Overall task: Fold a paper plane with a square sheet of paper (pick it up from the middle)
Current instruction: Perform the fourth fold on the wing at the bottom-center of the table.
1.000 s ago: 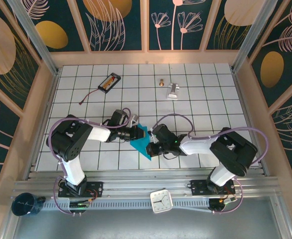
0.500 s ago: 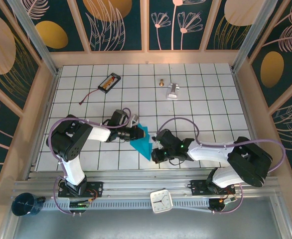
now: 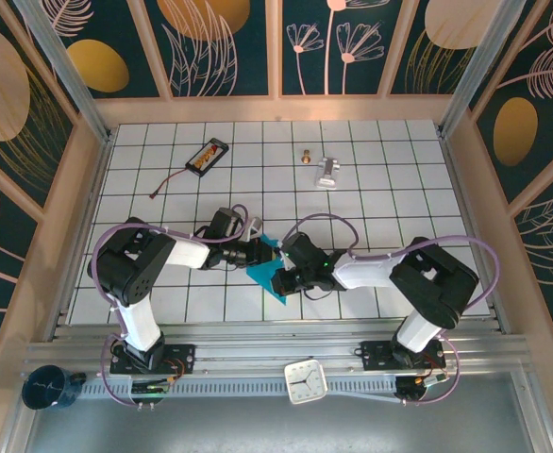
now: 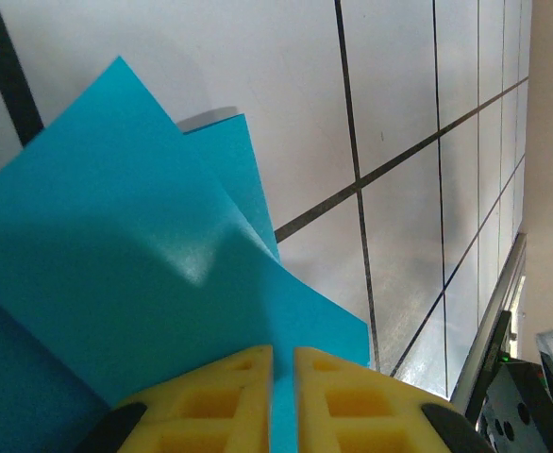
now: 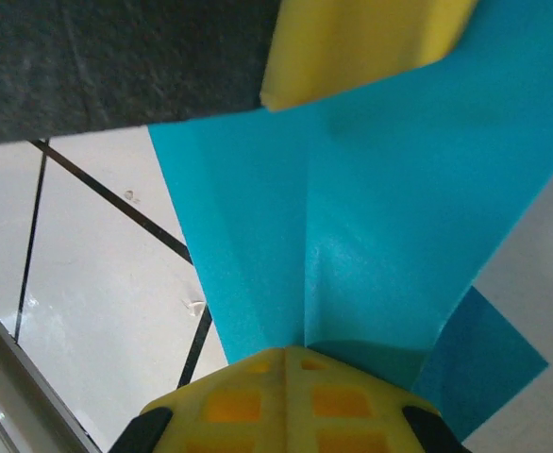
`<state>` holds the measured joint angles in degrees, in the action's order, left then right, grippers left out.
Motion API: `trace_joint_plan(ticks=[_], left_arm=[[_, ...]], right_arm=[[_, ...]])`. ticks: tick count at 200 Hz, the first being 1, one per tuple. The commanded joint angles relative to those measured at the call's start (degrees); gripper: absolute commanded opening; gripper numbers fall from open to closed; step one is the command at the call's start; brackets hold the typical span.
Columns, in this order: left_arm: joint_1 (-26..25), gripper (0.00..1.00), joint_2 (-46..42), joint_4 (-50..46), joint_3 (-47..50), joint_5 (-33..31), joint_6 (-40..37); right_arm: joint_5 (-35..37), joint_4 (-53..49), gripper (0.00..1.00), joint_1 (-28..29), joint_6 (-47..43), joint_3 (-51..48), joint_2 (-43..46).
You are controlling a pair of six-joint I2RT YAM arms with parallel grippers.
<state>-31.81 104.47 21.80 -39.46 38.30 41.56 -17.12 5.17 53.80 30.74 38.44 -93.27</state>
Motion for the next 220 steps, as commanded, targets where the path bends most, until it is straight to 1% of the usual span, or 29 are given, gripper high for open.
trace_joint_plan(ticks=[1,50,66,88,104,120,137,162,186,220], left_arm=[[0.3,0.14,3.8,-10.3,1.9,-9.7,-2.6],[0.3,0.15,2.6,-8.0,1.8,-8.2,-1.1],[0.3,0.19,-0.1,-6.0,1.4,-6.5,0.6],[0.3,0.25,-5.4,-5.6,1.0,-5.3,3.2],[-0.1,0.25,-9.5,-4.5,2.5,-4.7,6.3],[-1.1,0.22,-12.2,-4.2,4.5,-4.9,8.8],[-2.5,0.16,-14.0,-3.5,6.6,-5.4,11.1],[-4.9,0.06,-12.9,-3.0,6.7,-4.9,12.8],[-6.3,0.02,-9.7,-2.7,6.0,-4.7,13.2],[-6.9,0.00,-6.6,-1.6,4.7,-3.5,13.3]], right_arm=[[-1.5,1.2,0.00,-0.2,0.1,-3.9,0.5],[-1.6,4.2,0.00,-0.2,2.3,-8.8,1.0],[-1.5,5.5,0.00,-0.2,3.0,-9.9,0.9],[-1.3,6.8,0.00,-0.3,3.7,-11.2,0.6],[-1.3,7.6,0.00,-0.2,4.0,-11.6,0.4],[-1.2,7.7,0.00,-0.2,4.1,-11.6,0.2],[-1.1,7.7,0.00,-0.2,4.1,-11.7,0.1],[-0.9,7.6,0.00,-0.3,4.1,-12.2,0.4],[-0.6,7.1,0.00,-0.3,3.9,-12.1,0.6],[-0.4,6.4,0.00,-0.3,4.3,-11.7,0.2]])
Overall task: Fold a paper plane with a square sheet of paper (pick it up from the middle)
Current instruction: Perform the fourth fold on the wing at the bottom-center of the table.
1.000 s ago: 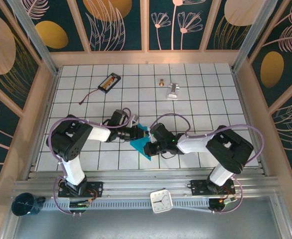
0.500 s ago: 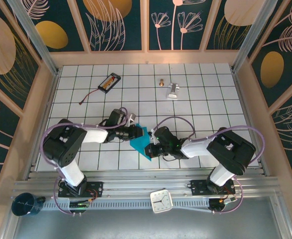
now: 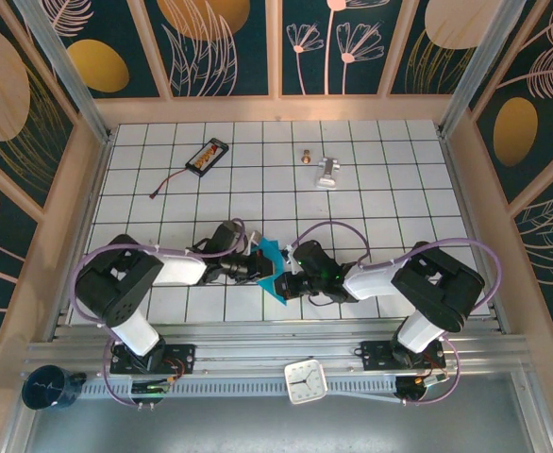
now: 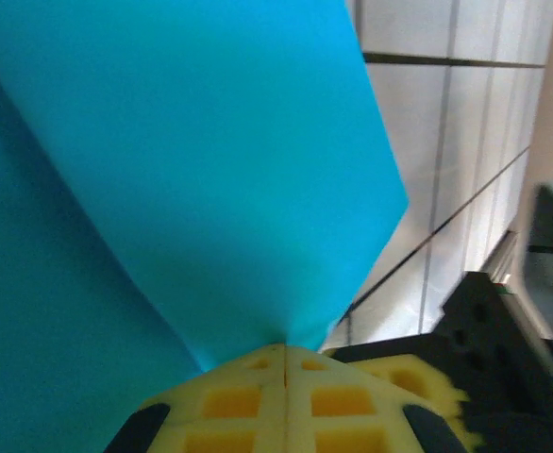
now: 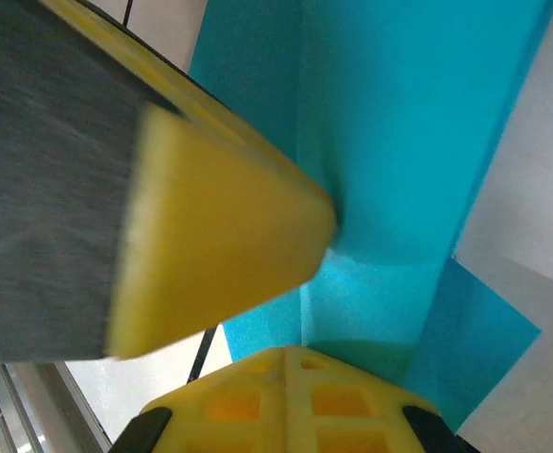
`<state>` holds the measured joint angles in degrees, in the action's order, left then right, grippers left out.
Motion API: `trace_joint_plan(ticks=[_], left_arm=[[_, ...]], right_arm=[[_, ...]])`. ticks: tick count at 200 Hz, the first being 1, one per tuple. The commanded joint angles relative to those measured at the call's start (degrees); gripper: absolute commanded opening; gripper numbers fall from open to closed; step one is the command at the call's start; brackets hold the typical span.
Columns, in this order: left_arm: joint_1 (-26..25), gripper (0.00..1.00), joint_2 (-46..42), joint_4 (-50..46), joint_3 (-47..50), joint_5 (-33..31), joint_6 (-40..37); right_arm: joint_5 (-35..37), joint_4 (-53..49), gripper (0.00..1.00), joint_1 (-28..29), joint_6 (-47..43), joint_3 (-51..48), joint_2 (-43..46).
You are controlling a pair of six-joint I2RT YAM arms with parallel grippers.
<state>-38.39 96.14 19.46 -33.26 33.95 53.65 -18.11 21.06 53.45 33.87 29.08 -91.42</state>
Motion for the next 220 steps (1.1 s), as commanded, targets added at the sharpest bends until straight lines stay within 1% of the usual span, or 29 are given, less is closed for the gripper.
trace_joint_plan(ticks=[1,16,61,90,149,184,220], left_arm=[[-0.3,0.00,1.7,0.7,-1.5,0.8,1.2],[-0.2,0.00,3.8,-0.4,-2.1,-0.2,0.9],[-0.2,0.00,5.0,-5.7,-4.2,-6.2,-0.8],[0.5,0.00,5.7,-8.5,-6.9,-7.6,-2.9],[4.6,0.00,8.3,-9.1,-10.7,-6.4,-5.6],[7.3,0.00,10.8,-7.9,-12.4,-4.7,-6.7],[9.7,0.01,15.0,-7.1,-16.2,-3.7,-7.4]], right_arm=[[0.6,-9.6,0.00,0.1,1.2,-2.4,-1.6],[0.8,-10.7,0.00,0.2,1.7,-2.3,-1.6],[0.9,-16.5,0.00,0.3,1.9,-2.1,-2.0],[0.3,-19.6,0.00,0.3,1.6,-2.3,-2.4],[-0.8,-20.7,0.00,0.3,1.6,-2.3,-4.2],[-0.8,-21.1,0.00,0.4,1.2,-2.0,-4.6],[-1.0,-20.8,0.00,0.3,1.1,-2.3,-4.9]])
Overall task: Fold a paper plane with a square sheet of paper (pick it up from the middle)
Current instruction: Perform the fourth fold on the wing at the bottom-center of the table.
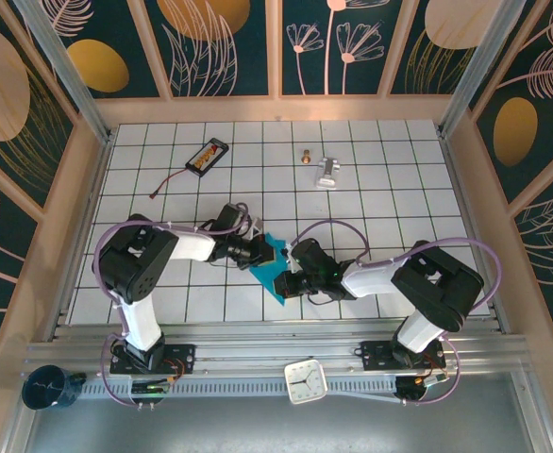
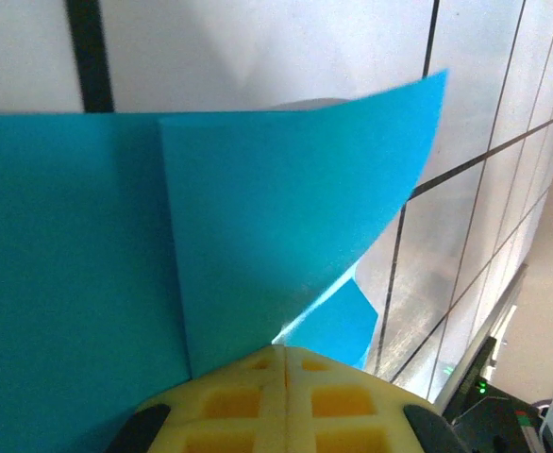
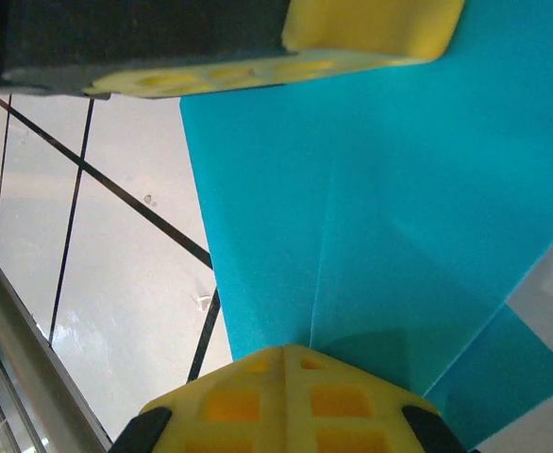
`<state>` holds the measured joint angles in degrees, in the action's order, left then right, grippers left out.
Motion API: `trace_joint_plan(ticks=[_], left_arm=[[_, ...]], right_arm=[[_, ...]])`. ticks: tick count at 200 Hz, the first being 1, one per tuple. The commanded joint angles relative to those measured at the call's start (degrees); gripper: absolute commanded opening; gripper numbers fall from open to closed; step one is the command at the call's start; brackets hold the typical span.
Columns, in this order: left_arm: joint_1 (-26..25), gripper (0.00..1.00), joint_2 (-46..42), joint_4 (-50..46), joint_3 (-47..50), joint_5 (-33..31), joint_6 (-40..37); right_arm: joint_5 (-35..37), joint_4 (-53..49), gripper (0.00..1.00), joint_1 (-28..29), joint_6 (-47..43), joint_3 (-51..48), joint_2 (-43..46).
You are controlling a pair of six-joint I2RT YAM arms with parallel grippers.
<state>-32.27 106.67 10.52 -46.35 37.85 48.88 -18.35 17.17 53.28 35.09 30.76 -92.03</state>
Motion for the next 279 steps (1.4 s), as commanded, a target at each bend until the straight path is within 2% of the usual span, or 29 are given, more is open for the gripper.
trace_joint_plan(ticks=[1,99,118,142,161,178,198,211,227,251,279], left_arm=[[3.6,0.01,4.5,1.8,-3.2,-7.6,-2.6],[11.4,0.07,10.8,-0.9,-14.1,-6.0,-6.4],[11.7,0.14,8.4,-0.1,-14.8,-5.4,-6.9],[11.7,0.24,1.7,5.7,-9.8,-3.6,-3.3],[11.1,0.28,-6.0,11.1,-0.5,-2.8,1.2],[9.8,0.32,-14.2,12.6,6.9,-3.8,3.4],[7.1,0.35,-20.2,12.2,12.3,-5.2,3.8],[5.0,0.36,-20.4,12.0,13.7,-5.0,3.7],[3.8,0.36,-18.5,12.4,14.3,-3.6,3.5],[3.8,0.36,-17.0,12.4,15.6,-3.7,2.0],[3.8,0.35,-14.1,12.7,15.7,-2.5,1.1]], right_arm=[[-0.7,-16.9,0.00,0.5,-0.1,-4.0,-4.3],[-0.3,-17.4,0.00,0.5,-0.9,-4.4,-3.0],[-0.2,-17.5,0.00,0.6,-2.8,-2.6,-0.9],[-1.3,-17.2,0.00,0.3,-6.8,1.8,3.6],[-3.3,-15.9,0.00,-0.1,-8.3,3.5,8.9],[-4.0,-14.4,0.06,-1.1,-7.4,1.8,14.7],[-1.8,-11.3,0.13,-5.4,-1.7,-3.7,21.2],[1.2,-7.9,0.19,-7.6,4.3,-7.1,23.9],[4.3,-5.8,0.27,-7.5,7.4,-7.9,23.6],[9.2,-6.5,0.29,-4.7,7.9,-5.0,19.5],[9.5,-2.6,0.32,-3.6,9.3,-3.9,13.6]])
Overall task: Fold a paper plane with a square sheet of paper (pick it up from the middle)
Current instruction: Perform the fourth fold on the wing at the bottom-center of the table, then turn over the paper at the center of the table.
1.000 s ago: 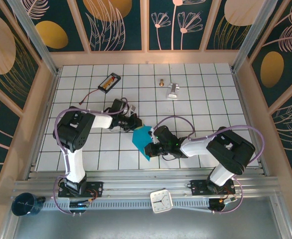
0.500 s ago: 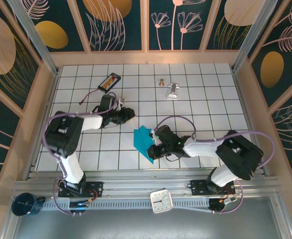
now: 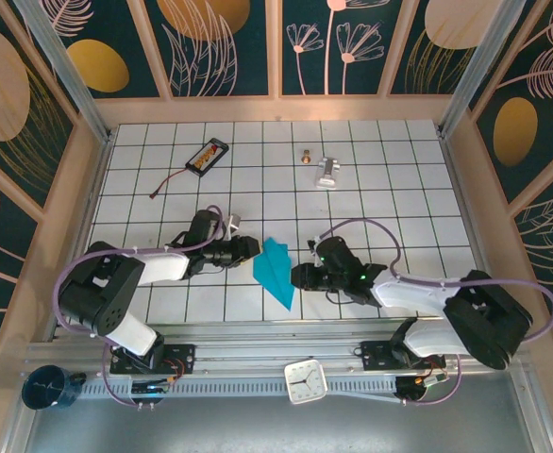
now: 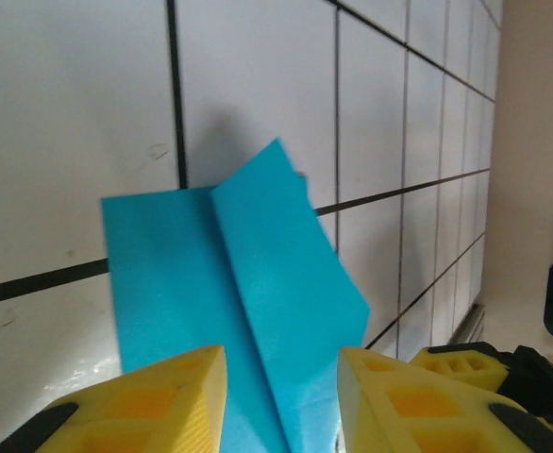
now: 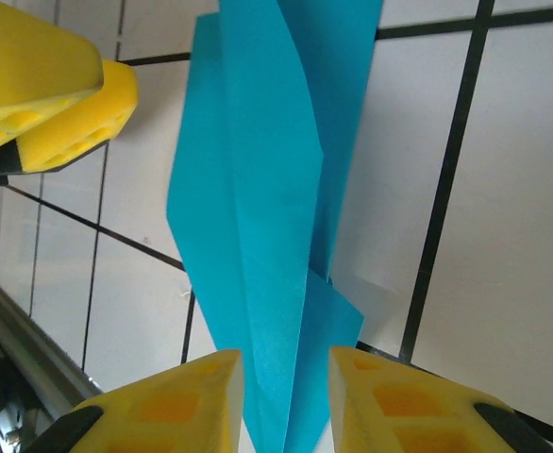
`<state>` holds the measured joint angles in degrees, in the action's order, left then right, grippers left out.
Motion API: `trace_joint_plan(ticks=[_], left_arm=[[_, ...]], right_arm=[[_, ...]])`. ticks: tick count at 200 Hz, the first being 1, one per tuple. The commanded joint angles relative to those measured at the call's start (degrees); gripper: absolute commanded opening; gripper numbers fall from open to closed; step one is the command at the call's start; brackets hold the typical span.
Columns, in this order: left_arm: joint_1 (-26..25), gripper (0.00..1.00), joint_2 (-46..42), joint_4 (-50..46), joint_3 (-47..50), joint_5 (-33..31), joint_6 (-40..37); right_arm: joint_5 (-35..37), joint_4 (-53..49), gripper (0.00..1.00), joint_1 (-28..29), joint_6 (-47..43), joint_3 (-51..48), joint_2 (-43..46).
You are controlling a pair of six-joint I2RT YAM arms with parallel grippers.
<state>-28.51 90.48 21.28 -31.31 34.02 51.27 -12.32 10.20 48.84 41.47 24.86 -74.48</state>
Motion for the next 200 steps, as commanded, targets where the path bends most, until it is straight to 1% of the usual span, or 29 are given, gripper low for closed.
trace_joint_plan(ticks=[1,32,56,104,135,147,154,170,187,196,200], left_arm=[[0.1,0.35,2.2,2.0,0.7,1.3,-1.3],[0.0,0.35,2.3,2.7,1.3,1.3,-1.1],[0.0,0.35,2.8,2.5,1.2,1.3,-1.2],[0.0,0.35,3.8,3.1,1.5,1.6,-1.1],[0.0,0.35,4.1,3.2,1.5,1.7,-1.0],[0.0,0.35,3.9,3.2,1.5,1.5,-1.0],[0.0,0.35,3.6,3.1,1.3,1.3,-0.9],[0.1,0.35,2.2,1.8,0.3,0.4,-0.8],[0.6,0.37,-1.5,0.8,-0.8,-1.5,0.1],[1.4,0.38,-4.1,0.0,-1.5,-2.6,0.6],[1.9,0.38,-5.2,-0.5,-1.8,-3.1,0.9]], right_arm=[[3.5,4.4,0.32,0.8,2.9,2.1,-4.2],[3.8,6.2,0.34,0.9,2.4,3.2,-7.9],[2.4,8.2,0.33,0.9,2.3,3.5,-9.2],[2.4,9.3,0.32,1.1,1.2,4.3,-10.8],[1.0,11.7,0.25,1.1,1.6,4.9,-13.9],[0.7,12.8,0.19,1.1,1.9,4.9,-14.4],[1.2,12.6,0.13,1.1,1.8,5.1,-13.9],[3.2,10.5,0.00,0.9,0.5,5.7,-11.2],[6.8,3.1,0.00,-0.4,-2.7,7.4,-5.7],[11.2,-4.3,0.00,-1.1,-4.8,9.7,-2.4],[14.4,-8.5,0.00,-1.1,-5.9,11.3,-1.1]])
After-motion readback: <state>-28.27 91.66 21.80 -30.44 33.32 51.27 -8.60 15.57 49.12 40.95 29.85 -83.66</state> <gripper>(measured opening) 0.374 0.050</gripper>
